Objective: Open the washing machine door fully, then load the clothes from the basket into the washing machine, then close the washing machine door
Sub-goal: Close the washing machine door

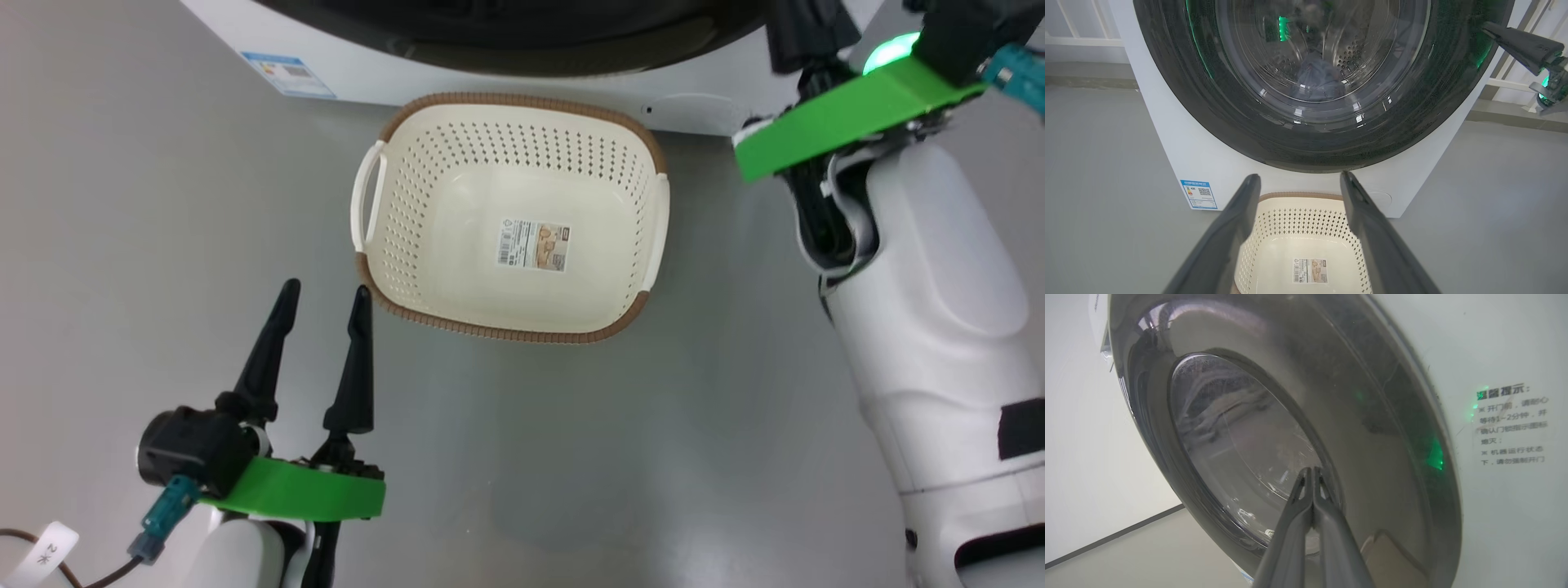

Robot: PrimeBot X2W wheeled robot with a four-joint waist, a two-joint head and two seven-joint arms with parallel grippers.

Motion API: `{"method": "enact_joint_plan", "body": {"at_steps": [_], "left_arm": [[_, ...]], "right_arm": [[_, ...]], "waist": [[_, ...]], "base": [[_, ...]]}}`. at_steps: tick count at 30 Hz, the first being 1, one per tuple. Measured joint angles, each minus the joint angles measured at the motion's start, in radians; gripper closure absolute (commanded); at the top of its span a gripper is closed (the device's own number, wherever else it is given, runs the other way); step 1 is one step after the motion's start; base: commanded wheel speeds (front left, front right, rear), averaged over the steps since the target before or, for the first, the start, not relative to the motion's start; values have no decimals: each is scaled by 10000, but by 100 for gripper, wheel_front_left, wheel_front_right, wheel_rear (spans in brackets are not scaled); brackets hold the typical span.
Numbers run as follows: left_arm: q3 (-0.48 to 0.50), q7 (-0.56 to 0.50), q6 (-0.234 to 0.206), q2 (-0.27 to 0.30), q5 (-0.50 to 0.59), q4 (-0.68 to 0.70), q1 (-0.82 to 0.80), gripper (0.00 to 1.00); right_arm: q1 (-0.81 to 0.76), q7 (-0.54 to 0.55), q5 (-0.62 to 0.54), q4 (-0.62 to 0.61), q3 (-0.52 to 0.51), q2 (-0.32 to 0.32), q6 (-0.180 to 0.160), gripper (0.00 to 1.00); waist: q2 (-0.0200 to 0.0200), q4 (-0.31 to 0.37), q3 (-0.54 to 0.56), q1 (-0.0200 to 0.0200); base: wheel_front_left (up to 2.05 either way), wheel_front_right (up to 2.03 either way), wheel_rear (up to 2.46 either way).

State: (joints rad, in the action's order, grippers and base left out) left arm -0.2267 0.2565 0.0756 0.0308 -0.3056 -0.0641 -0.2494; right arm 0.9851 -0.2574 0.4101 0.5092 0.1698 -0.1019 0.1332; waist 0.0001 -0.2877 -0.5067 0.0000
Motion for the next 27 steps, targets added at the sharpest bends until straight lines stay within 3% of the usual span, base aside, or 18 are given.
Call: {"method": "enact_joint_plan", "body": {"at_steps": [4, 5, 7, 8, 13, 27], "left_arm": [[219, 0, 8, 0, 63, 0, 62, 0], [280, 0, 8, 0, 90, 0, 117, 0], [382, 0, 12, 2, 132, -2, 260, 0], [428, 0, 12, 2, 142, -2, 325, 0], [709, 0, 98, 6, 251, -4, 600, 0], [1419, 0, 184, 17, 497, -21, 1615, 0]], "right_arm": [[-654, 0, 297, -244, 255, -13, -2, 100], [-824, 0, 453, -284, 251, 4, -2, 96], [-1192, 0, 606, -328, 341, 6, -2, 47], [-1385, 0, 732, -343, 384, 15, -2, 1], [-2207, 2, 550, -606, 510, -10, -4, 0], [-5288, 2, -79, -1923, -424, 224, -4, 0]], "waist": [[0, 108, 327, 0], [0, 137, 411, 0], [0, 202, 586, 0], [0, 237, 674, 0], [0, 434, 1129, 0], [0, 1431, 2484, 0]], "base": [[0, 0, 0], [0, 0, 0], [0, 0, 0], [0, 0, 0], [0, 0, 0], [0, 0, 0]]}}
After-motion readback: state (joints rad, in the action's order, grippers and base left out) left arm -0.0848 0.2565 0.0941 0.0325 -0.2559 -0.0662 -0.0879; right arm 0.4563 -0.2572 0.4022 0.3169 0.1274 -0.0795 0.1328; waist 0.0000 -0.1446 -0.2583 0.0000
